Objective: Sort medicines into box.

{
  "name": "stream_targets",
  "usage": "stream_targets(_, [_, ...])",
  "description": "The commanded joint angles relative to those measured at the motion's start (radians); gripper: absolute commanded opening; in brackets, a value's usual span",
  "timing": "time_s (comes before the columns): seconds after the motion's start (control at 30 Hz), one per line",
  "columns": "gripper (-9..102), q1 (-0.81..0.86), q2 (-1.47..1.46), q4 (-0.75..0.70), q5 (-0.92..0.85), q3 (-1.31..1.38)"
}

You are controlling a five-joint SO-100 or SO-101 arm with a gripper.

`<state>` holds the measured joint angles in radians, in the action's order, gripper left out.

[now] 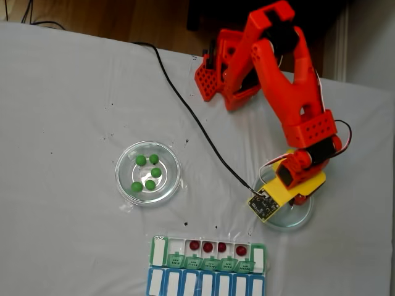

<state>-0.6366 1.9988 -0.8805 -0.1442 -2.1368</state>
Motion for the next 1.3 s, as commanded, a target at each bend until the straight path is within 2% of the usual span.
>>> stream_targets(0.0, [20,-0.018,0.012,0.011,0.008,0.028])
stream_targets(1.27, [21,-0.038,-0.132,0.0,0.006,0.095])
